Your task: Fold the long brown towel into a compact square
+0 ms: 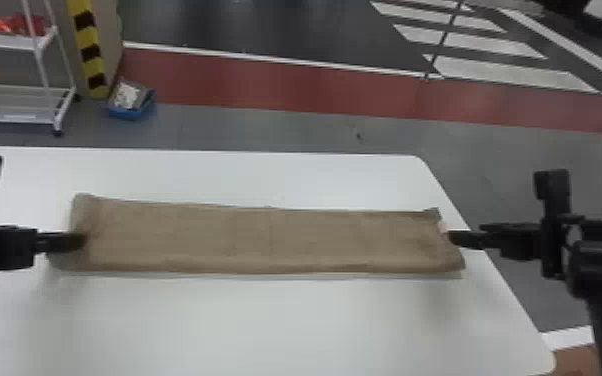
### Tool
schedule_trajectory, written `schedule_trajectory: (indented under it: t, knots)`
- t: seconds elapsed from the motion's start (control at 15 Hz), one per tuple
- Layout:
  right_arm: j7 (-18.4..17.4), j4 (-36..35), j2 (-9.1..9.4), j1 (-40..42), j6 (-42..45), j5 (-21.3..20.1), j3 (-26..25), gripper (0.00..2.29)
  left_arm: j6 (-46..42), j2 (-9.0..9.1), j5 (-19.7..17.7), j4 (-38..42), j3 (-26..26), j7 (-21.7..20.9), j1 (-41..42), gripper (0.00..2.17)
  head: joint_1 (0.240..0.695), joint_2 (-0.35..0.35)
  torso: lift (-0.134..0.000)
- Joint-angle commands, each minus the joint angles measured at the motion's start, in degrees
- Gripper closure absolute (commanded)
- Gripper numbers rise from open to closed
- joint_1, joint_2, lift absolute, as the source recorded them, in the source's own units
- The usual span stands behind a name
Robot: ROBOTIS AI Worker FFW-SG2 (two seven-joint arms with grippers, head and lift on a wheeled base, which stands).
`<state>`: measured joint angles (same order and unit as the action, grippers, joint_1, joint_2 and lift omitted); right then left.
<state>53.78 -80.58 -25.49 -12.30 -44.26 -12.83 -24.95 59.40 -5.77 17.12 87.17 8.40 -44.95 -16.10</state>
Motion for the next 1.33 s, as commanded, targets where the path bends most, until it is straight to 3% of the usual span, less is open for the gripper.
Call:
schedule_trajectory:
  t: [0.0,0.27,0.6,0.73,0.87,0.93,1.13,1.27]
  knots:
    - [-0.1,0.1,0.00,0.0,0.0,-0.1,0.0,0.07,0.0,-0.03,0.0,1.0,1.9,-0.5,0.7,2.14,0.695,-0.260,-0.124]
    - [-0.2,0.6,0.00,-0.2,0.2,-0.4,0.1,0.07,-1.3,-1.00,-0.3,2.5,5.3,-2.9,1.3,2.14,0.695,-0.246,-0.124]
    - [-0.3,1.0,0.26,-0.9,0.2,-0.4,0.4,0.07,-0.9,-6.01,-2.3,3.0,10.3,-3.6,0.7,2.14,0.695,-0.190,-0.124]
    - [-0.3,1.0,0.26,-0.9,0.3,-0.4,0.3,0.07,0.3,-7.15,-2.9,3.4,11.8,-4.0,-0.6,2.14,0.695,-0.168,-0.124]
    - [-0.3,1.1,0.26,-0.9,0.5,-0.5,0.3,0.07,6.1,-7.15,-4.5,8.8,12.5,-4.9,-0.2,2.14,0.695,-0.136,-0.124]
    - [-0.3,1.1,0.35,-0.9,0.5,-0.5,0.3,0.07,9.6,-6.45,-5.1,13.3,11.9,-4.8,1.1,2.14,0.695,-0.133,-0.124]
    - [-0.3,1.1,0.62,-0.8,0.5,-0.6,0.1,0.07,16.0,-0.82,-4.6,26.3,5.1,-2.5,4.8,2.14,0.695,-0.152,-0.124]
    - [-0.3,1.0,0.62,-0.4,0.2,-0.6,0.0,0.07,17.2,1.82,-4.3,29.6,-2.1,1.2,5.1,2.14,0.695,-0.221,-0.124]
